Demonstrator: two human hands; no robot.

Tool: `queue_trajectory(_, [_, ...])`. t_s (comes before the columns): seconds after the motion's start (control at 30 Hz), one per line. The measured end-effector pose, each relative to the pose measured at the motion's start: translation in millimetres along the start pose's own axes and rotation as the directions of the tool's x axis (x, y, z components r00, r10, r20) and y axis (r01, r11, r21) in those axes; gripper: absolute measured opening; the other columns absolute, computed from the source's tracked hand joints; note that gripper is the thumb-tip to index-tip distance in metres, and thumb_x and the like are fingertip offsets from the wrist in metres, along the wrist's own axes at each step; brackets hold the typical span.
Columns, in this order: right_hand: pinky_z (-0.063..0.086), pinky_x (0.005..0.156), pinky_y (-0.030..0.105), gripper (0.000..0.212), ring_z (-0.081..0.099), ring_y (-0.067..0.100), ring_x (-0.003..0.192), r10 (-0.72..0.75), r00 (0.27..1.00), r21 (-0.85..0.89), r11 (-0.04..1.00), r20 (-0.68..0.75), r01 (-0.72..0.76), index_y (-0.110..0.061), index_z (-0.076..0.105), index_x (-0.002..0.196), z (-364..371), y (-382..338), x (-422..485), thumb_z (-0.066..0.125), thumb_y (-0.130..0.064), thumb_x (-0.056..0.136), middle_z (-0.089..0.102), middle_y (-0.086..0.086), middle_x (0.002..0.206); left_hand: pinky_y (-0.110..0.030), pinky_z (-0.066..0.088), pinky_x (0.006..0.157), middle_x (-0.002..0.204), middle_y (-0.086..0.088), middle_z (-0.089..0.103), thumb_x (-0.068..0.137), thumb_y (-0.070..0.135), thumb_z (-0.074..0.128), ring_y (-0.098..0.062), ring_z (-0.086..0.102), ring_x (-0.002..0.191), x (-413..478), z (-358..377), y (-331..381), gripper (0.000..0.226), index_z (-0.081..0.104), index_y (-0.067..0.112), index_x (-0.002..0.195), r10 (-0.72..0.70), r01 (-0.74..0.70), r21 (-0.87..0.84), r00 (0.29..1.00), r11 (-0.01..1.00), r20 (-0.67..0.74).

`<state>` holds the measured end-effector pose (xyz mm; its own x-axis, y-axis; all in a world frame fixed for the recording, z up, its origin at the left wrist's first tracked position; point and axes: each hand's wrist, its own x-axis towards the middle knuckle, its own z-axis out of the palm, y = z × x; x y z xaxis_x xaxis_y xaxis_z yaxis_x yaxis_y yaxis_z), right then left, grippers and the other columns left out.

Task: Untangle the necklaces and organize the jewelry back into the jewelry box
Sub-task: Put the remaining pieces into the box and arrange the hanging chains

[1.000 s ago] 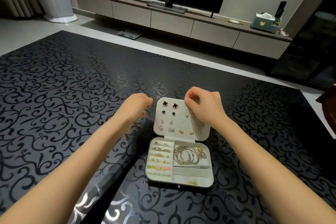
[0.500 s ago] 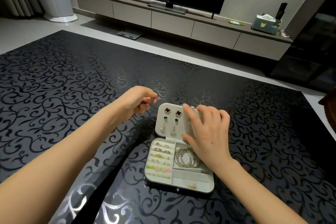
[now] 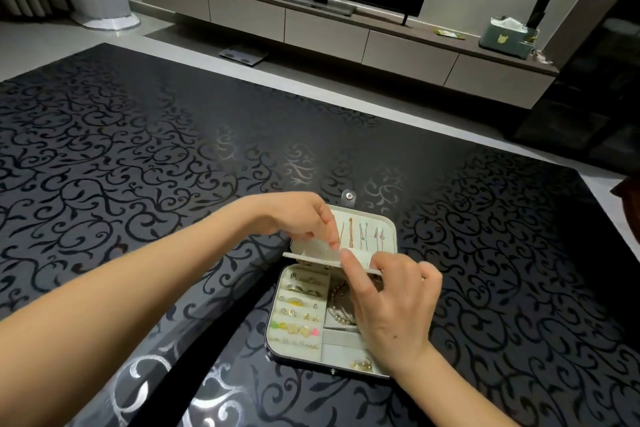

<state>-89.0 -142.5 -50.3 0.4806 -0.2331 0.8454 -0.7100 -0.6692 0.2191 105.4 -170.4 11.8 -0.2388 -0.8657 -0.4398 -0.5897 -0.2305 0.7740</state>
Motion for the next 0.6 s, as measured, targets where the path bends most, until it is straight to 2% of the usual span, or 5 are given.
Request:
queue_trajectory(0.17, [0.031, 0.069, 0.037, 0.045, 0.044, 0.018, 0.073, -0.008, 0.998, -0.032, 0.999, -0.06, 0.006, -0.028, 0.041, 0.122, -0.6, 0.6, 2.6, 0.045, 0.001, 0.087, 0.042, 0.003, 0.09, -0.028, 0.026, 0.059, 0.073, -0.012, 0.042, 0.078, 0.016, 0.055, -0.023, 0.034, 0.064, 8.7, 16.3, -8.0, 0.013, 0.066, 0.017, 0.071, 0.017, -0.01, -0.099, 0.997, 0.995, 0.072])
queue_trajectory(0.3, [0.031, 0.071, 0.038, 0.059, 0.046, 0.018, 0.078, -0.008, 0.997, -0.011, 1.0, -0.071, 0.007, -0.029, 0.031, 0.129, -2.1, 0.4, 1.0, 0.057, -0.004, 0.082, 0.043, 0.002, 0.093, -0.03, 0.025, 0.06, 0.08, -0.015, 0.042, 0.079, 0.019, 0.054, -0.021, 0.032, 0.064, 7.2, 18.0, -4.3, 0.016, 0.069, 0.014, 0.078, 0.03, -0.017, -0.158, 0.997, 0.987, 0.075])
queue_trajectory(0.43, [0.03, 0.079, 0.039, 0.064, 0.048, 0.02, 0.084, 0.055, 0.998, 0.109, 0.993, -0.012, -0.053, -0.025, 0.045, 0.117, -13.7, 3.5, -3.6, 0.073, -0.002, 0.065, 0.045, 0.002, 0.097, -0.036, 0.031, 0.074, 0.083, -0.015, 0.048, 0.083, 0.023, 0.06, -0.025, 0.038, 0.077, 4.7, 18.6, -9.8, 0.018, 0.075, 0.015, 0.087, 0.088, -0.071, -0.18, 0.993, 0.981, 0.084])
queue_trajectory(0.53, [0.029, 0.085, 0.039, 0.066, 0.047, 0.024, 0.09, 0.25, 0.965, 0.198, 0.945, 0.082, -0.261, -0.016, 0.044, 0.114, -26.3, 9.9, -8.3, 0.071, 0.0, 0.055, 0.045, 0.004, 0.101, -0.021, 0.037, 0.07, 0.071, -0.008, 0.053, 0.089, 0.019, 0.06, -0.02, 0.046, 0.067, 5.6, 19.8, -9.6, 0.018, 0.074, 0.008, 0.091, 0.098, -0.076, -0.203, 0.99, 0.976, 0.101])
queue_trajectory(0.6, [0.03, 0.085, 0.039, 0.065, 0.044, 0.025, 0.092, 0.373, 0.919, 0.24, 0.887, 0.13, -0.394, -0.012, 0.043, 0.113, -28.3, 12.5, -6.6, 0.069, 0.0, 0.054, 0.044, 0.004, 0.103, -0.007, 0.036, 0.053, 0.049, 0.01, 0.052, 0.093, 0.01, 0.054, 0.0, 0.046, 0.046, 6.3, 17.0, -4.7, 0.017, 0.068, -0.001, 0.095, 0.084, -0.059, -0.216, 0.99, 0.975, 0.111])
